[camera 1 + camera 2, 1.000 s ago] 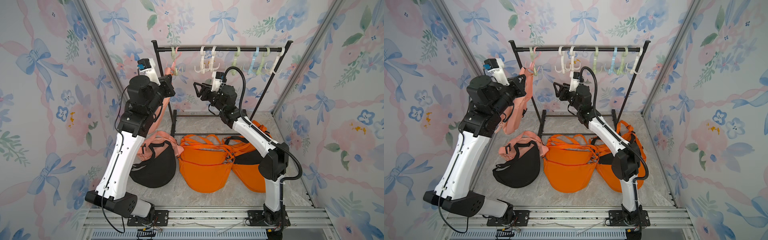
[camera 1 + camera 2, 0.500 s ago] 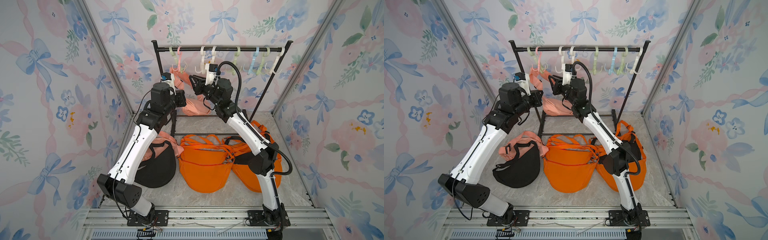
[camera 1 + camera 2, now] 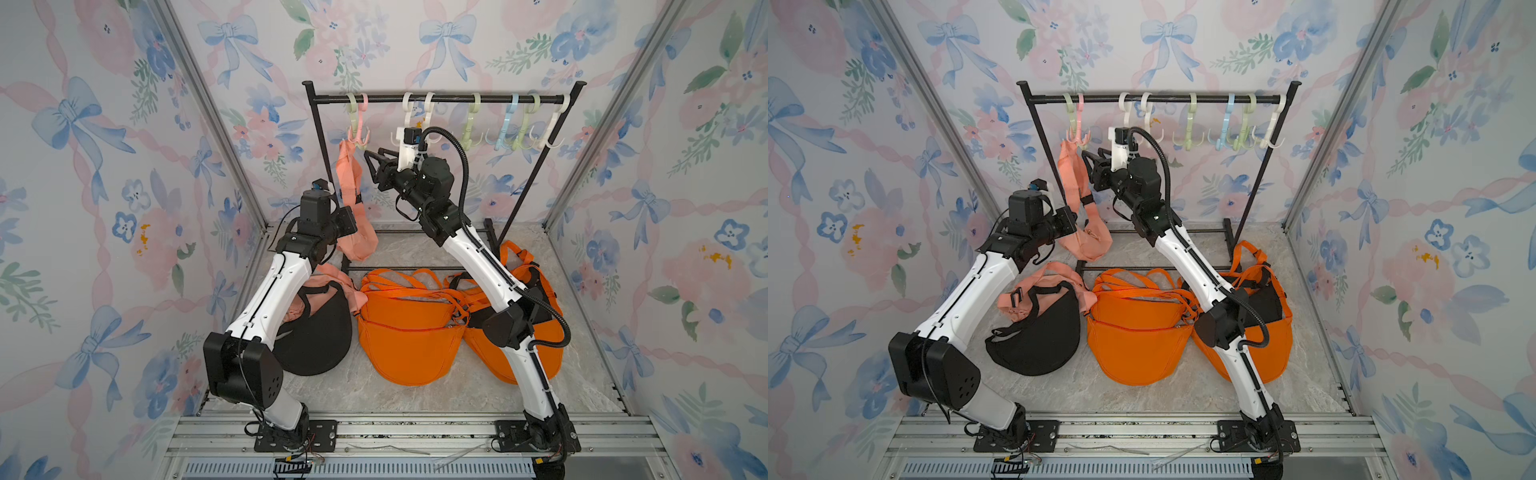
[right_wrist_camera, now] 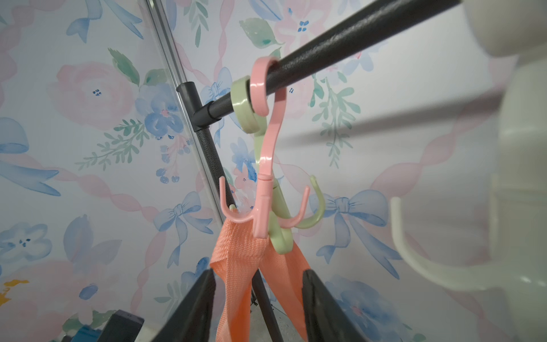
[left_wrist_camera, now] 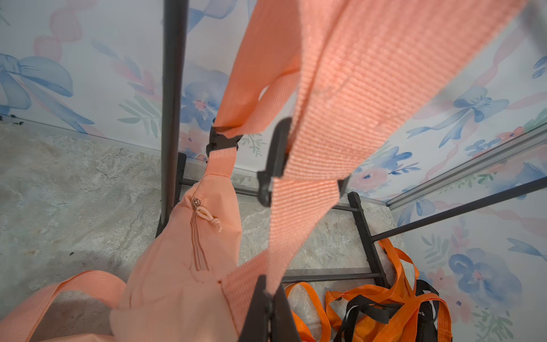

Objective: Take the bag off the hook
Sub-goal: Pick up the bag from the hook.

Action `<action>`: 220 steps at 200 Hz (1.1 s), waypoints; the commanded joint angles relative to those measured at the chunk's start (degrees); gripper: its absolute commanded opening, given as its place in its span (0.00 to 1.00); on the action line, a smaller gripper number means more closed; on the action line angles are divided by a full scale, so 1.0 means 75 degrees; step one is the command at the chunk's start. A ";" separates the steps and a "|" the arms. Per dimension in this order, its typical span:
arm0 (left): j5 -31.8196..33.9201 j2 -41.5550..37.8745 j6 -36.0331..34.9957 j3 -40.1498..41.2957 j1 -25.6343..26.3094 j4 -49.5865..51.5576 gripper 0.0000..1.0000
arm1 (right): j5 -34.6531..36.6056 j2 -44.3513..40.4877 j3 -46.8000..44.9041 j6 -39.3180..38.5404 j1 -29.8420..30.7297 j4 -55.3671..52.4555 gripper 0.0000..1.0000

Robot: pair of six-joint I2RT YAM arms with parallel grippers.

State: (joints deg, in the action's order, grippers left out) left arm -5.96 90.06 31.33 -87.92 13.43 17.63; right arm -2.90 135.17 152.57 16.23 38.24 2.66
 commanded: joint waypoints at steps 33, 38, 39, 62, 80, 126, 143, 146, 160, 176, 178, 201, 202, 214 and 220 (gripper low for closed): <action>-0.0250 -0.0435 0.0077 0.0314 0.0213 0.0198 0.00 | 0.1312 0.0943 0.1028 -0.0131 0.0179 0.0938 0.52; -0.0249 -0.0461 0.0080 0.0329 0.0213 0.0197 0.00 | 0.1284 0.0981 0.1024 -0.0131 0.0205 0.0995 0.52; -0.0255 -0.0486 0.0084 0.0336 0.0213 0.0195 0.00 | 0.1274 0.0983 0.1022 -0.0134 0.0213 0.1000 0.52; -0.0312 -0.0539 0.0159 0.0390 0.0316 0.0186 0.00 | 0.1336 0.1044 0.1020 -0.0336 0.0361 0.1128 0.53; -0.0431 -0.0493 0.0182 0.0471 0.0667 0.0201 0.00 | 0.1698 0.1076 0.1020 -0.0456 0.0420 0.1231 0.55; -0.0821 -0.0338 0.0444 0.1027 0.1720 0.0198 0.00 | 0.2817 0.1189 0.1262 -0.0576 0.0314 0.1954 0.64; -0.0919 -0.0277 0.0539 0.1169 0.1852 0.0204 0.00 | 0.3309 0.1080 0.1359 -0.0478 0.0148 0.1987 0.64; -0.0933 -0.0259 0.0550 0.1184 0.1851 0.0204 0.00 | 0.3382 0.1040 0.1354 -0.0455 0.0107 0.1998 0.63; -0.0923 -0.0265 0.0553 0.1211 0.1847 0.0198 0.00 | 0.3622 0.0837 0.1264 -0.0385 -0.0106 0.2065 0.63; -0.0721 -0.0274 0.0438 0.1182 0.1825 0.0216 0.00 | 0.3628 0.0571 0.1111 -0.0243 -0.0372 0.2101 0.64; -0.0698 -0.0286 0.0422 0.1177 0.1814 0.0216 0.00 | 0.3611 0.0533 0.1096 -0.0219 -0.0407 0.2099 0.64; -0.0612 -0.0245 0.0319 0.1043 0.1531 0.0219 0.00 | 0.3189 0.0043 0.0770 0.0094 -0.0664 0.1830 0.65; -0.0612 -0.0238 0.0315 0.1033 0.1516 0.0218 0.00 | 0.3165 0.0016 0.0743 0.0102 -0.0666 0.1828 0.65; -0.0577 -0.0198 0.0277 0.0959 0.1263 0.0216 0.00 | 0.2819 -0.0342 0.0279 0.0246 -0.0715 0.1814 0.66; -0.0589 -0.0177 0.0244 0.0911 0.1111 0.0216 0.00 | 0.2640 -0.0539 0.0001 0.0327 -0.0716 0.1844 0.65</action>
State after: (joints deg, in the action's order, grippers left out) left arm -9.91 87.18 34.54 -80.93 24.99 13.56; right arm 19.38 139.22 156.92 15.44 34.61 14.20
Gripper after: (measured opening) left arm 0.047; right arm 0.654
